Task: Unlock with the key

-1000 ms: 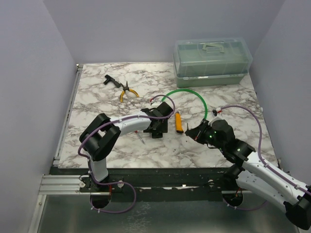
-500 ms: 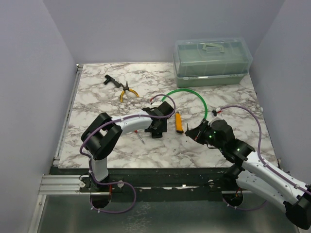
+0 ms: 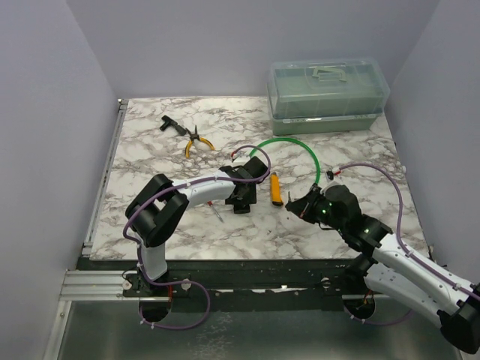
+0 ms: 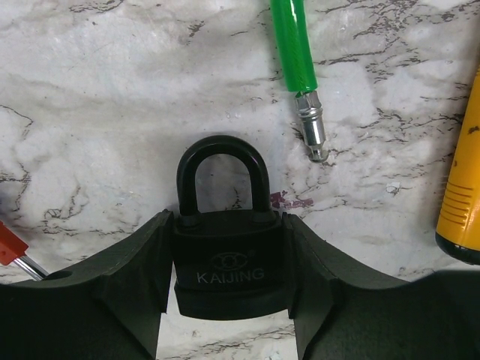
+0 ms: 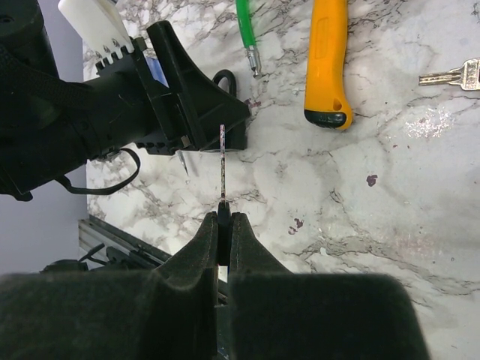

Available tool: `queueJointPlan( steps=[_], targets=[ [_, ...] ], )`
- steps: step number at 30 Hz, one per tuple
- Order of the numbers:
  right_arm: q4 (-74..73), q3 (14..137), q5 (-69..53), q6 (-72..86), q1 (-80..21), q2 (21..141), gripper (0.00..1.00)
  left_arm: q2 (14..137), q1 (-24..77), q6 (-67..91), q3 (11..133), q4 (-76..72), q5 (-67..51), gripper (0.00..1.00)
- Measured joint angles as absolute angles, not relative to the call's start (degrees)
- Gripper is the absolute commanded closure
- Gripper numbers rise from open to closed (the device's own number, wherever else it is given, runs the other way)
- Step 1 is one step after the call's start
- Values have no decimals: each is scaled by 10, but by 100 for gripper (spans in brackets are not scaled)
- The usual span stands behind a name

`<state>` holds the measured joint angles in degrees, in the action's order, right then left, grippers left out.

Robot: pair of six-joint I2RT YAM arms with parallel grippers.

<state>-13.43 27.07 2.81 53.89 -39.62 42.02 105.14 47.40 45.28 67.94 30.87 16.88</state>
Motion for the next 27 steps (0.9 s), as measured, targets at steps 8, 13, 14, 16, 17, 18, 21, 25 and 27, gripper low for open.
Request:
queueJointPlan(
  steps=[8, 13, 14, 16, 17, 18, 21, 25, 27],
  targets=[
    [-135, 271, 28, 539, -396, 428, 100, 1052, 474, 451, 680, 309, 170, 100],
    [-135, 271, 28, 539, -396, 432, 100, 1050, 474, 447, 680, 310, 170, 100],
    [-134, 271, 28, 539, -396, 432, 100, 1049, 474, 446, 680, 311, 169, 100],
    [-134, 271, 28, 540, -396, 433, 100, 1047, 474, 444, 680, 313, 168, 100],
    [-134, 271, 28, 540, -396, 435, 100, 1046, 473, 442, 680, 314, 164, 100],
    [-134, 271, 28, 540, -396, 437, 100, 1042, 470, 437, 680, 315, 159, 100],
    [-134, 272, 27, 544, -396, 445, 100, 1029, 462, 424, 680, 316, 142, 100],
    [-132, 277, 21, 551, -396, 457, 100, 997, 435, 407, 680, 317, 108, 100],
    [-125, 277, 14, 555, -396, 460, 100, 980, 418, 399, 680, 319, 90, 100]
  ],
)
